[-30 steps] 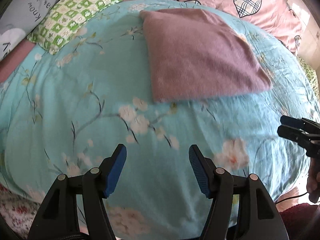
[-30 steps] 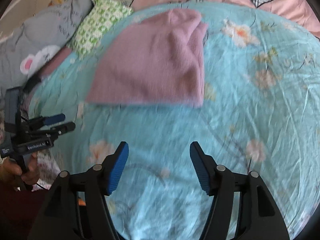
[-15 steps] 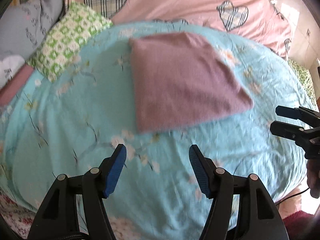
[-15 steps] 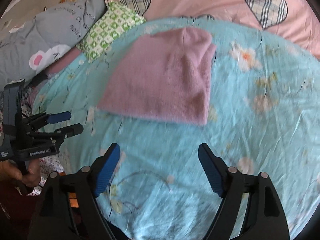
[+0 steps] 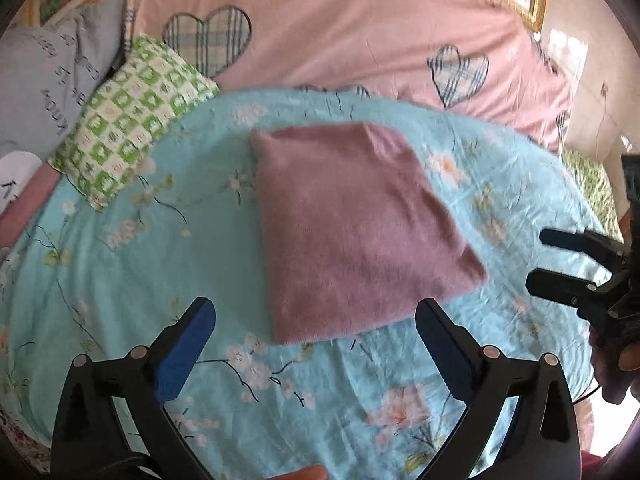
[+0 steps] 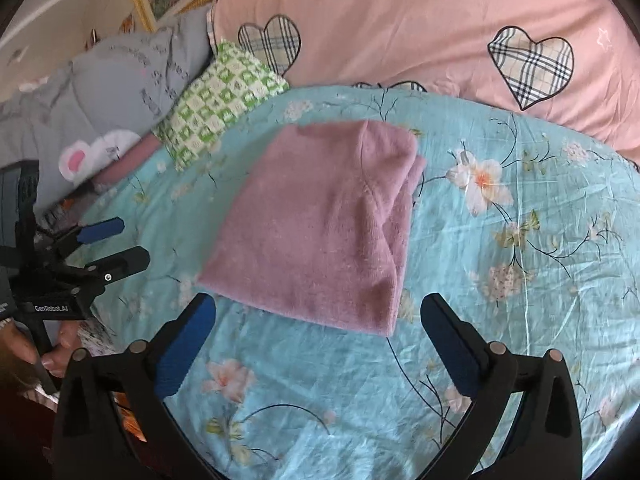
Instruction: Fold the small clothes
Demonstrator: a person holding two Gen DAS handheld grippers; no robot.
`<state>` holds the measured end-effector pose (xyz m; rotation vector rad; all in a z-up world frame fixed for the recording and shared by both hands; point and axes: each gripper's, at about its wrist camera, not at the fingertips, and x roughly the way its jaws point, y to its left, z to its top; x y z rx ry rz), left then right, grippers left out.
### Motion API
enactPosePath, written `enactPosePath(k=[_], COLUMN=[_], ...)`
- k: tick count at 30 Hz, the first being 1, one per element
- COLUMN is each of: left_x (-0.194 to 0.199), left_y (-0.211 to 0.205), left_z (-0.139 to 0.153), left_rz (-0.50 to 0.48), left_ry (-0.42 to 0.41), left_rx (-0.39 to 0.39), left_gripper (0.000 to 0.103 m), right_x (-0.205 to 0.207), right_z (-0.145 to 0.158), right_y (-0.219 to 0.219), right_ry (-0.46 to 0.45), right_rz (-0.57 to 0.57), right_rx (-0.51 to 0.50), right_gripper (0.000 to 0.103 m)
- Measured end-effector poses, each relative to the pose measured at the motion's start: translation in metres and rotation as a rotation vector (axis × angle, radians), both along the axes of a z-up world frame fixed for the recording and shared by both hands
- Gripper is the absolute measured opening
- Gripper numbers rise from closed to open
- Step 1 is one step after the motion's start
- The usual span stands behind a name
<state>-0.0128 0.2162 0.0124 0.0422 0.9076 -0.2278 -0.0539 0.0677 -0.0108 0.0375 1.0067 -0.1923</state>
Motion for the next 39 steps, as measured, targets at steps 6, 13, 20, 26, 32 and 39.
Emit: enactPosePath(k=[6, 13, 20, 26, 32, 39], left_x=[0.014, 0.037, 0.047, 0.051, 0.058, 0.061], left_y=[0.001, 0.006, 0.003, 0.001, -0.005, -0.008], left_z=[-0.041, -0.056, -0.058, -0.058, -0.053, -0.042], left_rz=[0.075, 0.125, 0.106, 0.107, 0.080, 0.086], left_ry=[0.019, 0.008, 0.015, 0.043, 0.076, 0.075], left_rx=[0.049, 0.063, 0.075, 0.077, 0.111, 0.113], left_gripper=[0.101, 0.101, 0.101, 0.101, 0.101, 0.101], right_x=[0.010, 0.022, 0.035, 0.041, 0.049, 0.055], right_z=[-0.035, -0.065, -0.073, -0.075, -0.074, -0.069], right_y=[-0.008, -0.024, -0.027, -0.032, -0.029, -0.030], right_ry=[0.019, 0.023, 0.026, 0.025, 0.037, 0.042], right_rz=[-0.025, -0.104, -0.106, -0.111, -0.092, -0.090], right_rx=[-0.030, -0.036, -0.044, -0.033, -0.011, 0.019], right_gripper=[0.102, 0.102, 0.102, 0.102, 0.102, 0.102])
